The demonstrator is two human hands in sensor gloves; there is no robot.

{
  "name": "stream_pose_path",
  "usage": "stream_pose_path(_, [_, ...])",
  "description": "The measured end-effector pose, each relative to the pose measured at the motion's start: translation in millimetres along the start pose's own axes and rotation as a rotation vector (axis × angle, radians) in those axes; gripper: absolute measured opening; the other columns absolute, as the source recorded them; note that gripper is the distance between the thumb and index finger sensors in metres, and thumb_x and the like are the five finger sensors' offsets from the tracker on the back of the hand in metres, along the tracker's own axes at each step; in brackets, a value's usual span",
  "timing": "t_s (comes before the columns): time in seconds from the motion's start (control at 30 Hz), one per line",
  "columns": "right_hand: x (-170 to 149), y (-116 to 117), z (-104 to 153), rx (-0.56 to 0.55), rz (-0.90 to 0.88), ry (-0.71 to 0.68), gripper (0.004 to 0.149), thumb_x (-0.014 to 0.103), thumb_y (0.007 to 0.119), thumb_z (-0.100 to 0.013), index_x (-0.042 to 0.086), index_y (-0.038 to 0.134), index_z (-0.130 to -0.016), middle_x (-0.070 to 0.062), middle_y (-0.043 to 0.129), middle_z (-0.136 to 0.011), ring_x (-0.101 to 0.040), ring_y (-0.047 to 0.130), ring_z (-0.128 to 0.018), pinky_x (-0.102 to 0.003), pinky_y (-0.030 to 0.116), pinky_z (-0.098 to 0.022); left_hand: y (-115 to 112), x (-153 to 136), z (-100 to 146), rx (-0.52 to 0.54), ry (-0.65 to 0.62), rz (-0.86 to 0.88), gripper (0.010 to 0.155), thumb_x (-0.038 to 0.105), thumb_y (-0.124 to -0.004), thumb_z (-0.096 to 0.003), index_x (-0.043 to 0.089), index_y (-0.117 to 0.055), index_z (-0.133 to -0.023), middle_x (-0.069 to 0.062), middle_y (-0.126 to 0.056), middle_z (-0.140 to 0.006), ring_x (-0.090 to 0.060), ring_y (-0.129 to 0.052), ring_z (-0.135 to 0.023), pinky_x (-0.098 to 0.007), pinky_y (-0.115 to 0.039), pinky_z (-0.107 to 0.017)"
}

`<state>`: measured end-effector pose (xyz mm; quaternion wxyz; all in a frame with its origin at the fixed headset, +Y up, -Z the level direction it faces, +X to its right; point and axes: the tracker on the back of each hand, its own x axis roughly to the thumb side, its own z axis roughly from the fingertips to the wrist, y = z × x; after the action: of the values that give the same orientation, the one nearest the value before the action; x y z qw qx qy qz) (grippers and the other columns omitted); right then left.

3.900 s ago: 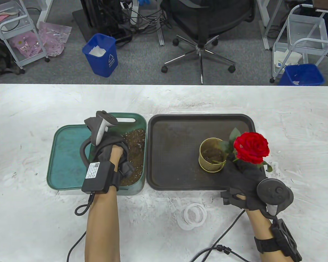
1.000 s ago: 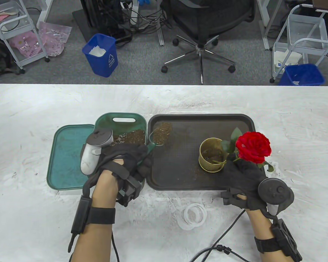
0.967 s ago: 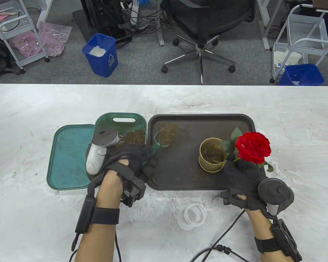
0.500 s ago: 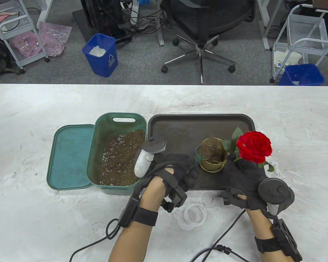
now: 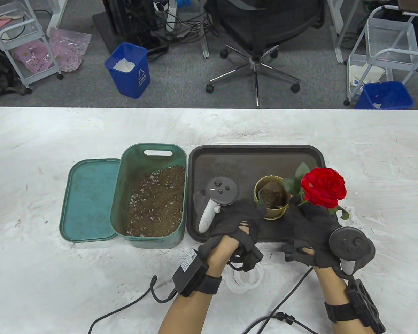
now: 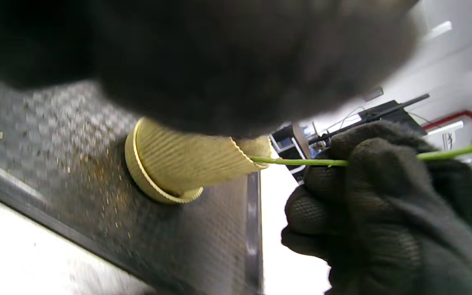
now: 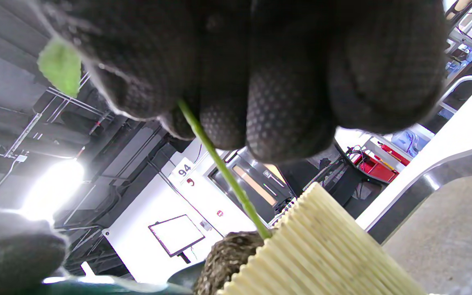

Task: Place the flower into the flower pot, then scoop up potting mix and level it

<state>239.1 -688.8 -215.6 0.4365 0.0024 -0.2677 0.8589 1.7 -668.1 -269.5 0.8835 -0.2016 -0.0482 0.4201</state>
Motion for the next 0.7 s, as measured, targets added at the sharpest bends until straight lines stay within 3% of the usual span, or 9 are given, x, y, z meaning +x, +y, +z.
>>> stream_pose_path(0.2, [0.1, 0.4, 0.1, -0.001, 0.004, -0.003, 0.037, 0.031, 0.087, -0.035, 0.018, 0.092, -0.069, -0.013, 0.102, -0.063, -0.034, 0.105, -0.038, -0.05, 0.093, -0.026, -8.0, 16.6, 5.3, 0.073, -0.035, -0.202, 0.057, 0.042, -0.081, -0.0439, -0.002, -0.08, -0.08, -0.004, -0.104, -0.047, -0.005, -0.105, 0.007, -0.024, -0.096, 0.002])
stream_pose_path(0.7, [-0.5, 0.0, 0.2, -0.006, 0.008, -0.002, 0.037, 0.031, 0.087, -0.035, 0.018, 0.092, -0.069, -0.013, 0.102, -0.063, -0.034, 0.105, -0.038, -0.05, 0.093, -0.026, -17.9, 40.9, 19.5, 0.219, -0.071, -0.507, 0.056, 0.042, -0.082, -0.0427, 0.0, -0.082, -0.08, -0.004, -0.104, -0.047, -0.008, -0.106, 0.004, -0.026, -0.096, -0.001])
